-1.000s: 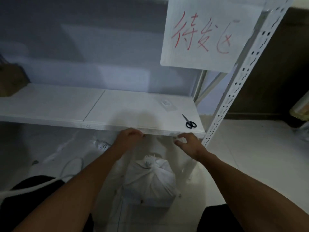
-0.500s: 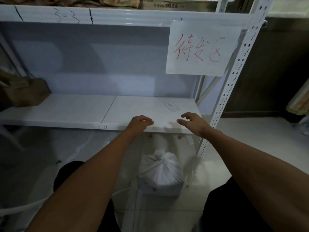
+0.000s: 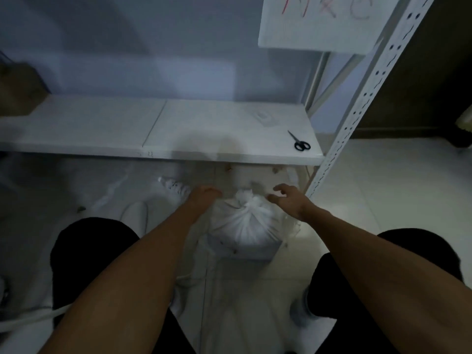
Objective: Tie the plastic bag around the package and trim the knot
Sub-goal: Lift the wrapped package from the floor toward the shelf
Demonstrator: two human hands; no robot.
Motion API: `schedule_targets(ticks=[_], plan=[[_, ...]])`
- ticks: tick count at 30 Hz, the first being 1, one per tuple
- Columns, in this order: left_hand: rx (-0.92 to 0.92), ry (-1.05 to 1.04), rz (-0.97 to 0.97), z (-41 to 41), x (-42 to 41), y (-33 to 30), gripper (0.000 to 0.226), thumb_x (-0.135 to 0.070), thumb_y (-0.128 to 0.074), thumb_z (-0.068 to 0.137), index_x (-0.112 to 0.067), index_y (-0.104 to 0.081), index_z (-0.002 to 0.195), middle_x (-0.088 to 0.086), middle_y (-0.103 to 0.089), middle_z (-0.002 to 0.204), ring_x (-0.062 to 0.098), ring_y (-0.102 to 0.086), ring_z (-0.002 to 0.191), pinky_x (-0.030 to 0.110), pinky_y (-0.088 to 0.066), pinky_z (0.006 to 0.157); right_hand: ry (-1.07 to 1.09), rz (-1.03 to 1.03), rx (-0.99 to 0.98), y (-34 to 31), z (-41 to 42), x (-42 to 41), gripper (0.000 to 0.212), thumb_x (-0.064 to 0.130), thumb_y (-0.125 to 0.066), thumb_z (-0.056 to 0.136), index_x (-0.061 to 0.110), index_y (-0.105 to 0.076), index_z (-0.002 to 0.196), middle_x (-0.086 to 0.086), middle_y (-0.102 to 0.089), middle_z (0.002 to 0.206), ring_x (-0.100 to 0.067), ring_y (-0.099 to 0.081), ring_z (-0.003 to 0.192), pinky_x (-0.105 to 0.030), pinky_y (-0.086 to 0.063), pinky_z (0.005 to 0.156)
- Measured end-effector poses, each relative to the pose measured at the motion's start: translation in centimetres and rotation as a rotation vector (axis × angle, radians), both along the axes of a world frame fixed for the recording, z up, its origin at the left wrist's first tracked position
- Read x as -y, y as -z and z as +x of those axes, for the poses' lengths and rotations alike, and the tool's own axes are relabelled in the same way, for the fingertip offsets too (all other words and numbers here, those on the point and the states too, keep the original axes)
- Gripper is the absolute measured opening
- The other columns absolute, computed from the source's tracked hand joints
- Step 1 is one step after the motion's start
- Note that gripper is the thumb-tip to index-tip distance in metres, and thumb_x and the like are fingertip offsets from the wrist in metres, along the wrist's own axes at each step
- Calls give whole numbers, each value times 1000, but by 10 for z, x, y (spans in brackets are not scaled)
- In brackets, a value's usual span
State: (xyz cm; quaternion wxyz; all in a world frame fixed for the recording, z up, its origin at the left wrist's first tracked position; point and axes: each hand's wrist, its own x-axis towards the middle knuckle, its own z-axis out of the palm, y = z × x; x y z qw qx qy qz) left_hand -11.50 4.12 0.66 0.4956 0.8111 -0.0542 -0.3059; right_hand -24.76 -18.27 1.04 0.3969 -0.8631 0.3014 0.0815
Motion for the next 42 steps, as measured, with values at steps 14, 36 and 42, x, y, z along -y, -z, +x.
schedule_targets(ticks=[14,36,42], plan=[[-215,-164,53,12,9,167,59,-42,-71,82,-19,-52,133,-1,-58,120,19,-57,104,30,-44,86,425,299,12,175,2,-2,87,77,-56,74,19,-49,138,-8,-58,136,-30,-57,122,-49,-45,105],[-19,-238,-192,36,48,-75,79,-69,-65,61,-10,-68,114,12,-71,108,29,-68,94,39,-55,89,515,760,596,-77,0,51,43,49,-48,96,16,-71,112,-7,-77,105,-30,-69,107,-42,-52,97],[20,-253,-210,33,48,-178,69,-57,-55,60,-12,-65,111,10,-72,101,28,-68,85,31,-57,68,463,732,661,-183,-4,48,65,63,-45,90,12,-65,126,-16,-70,121,-35,-66,112,-49,-48,103]])
